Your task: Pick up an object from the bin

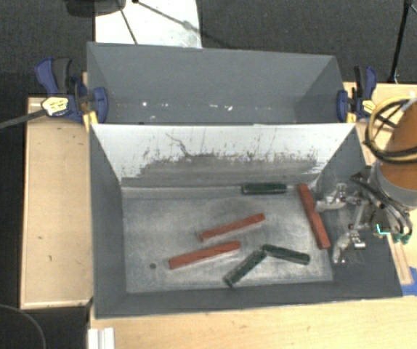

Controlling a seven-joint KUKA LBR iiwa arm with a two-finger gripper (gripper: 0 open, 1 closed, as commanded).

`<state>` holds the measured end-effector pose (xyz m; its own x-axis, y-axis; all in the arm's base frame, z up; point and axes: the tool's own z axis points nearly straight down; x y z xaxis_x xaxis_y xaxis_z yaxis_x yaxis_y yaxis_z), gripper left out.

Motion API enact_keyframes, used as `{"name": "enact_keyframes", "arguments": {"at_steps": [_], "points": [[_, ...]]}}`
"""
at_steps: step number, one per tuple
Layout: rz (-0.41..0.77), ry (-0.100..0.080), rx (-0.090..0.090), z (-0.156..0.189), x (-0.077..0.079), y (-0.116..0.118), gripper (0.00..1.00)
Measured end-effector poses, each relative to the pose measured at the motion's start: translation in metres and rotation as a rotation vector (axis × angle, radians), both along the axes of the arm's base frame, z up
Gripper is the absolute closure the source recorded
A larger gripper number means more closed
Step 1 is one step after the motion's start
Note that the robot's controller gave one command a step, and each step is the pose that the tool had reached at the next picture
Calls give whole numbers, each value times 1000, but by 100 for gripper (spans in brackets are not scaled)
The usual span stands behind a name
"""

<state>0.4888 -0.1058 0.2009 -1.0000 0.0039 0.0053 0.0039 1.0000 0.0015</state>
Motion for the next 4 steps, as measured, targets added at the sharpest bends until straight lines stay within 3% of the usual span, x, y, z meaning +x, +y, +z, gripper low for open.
{"name": "enact_keyframes", "arguments": {"at_steps": [1,2,3,4], "points": [[4,-8,-2,4,2,0,0],[53,-16,-4,-42,4,1,0],[199,-16,-4,-127,24,-3,100],[200,-16,-4,-127,24,-3,100]]}}
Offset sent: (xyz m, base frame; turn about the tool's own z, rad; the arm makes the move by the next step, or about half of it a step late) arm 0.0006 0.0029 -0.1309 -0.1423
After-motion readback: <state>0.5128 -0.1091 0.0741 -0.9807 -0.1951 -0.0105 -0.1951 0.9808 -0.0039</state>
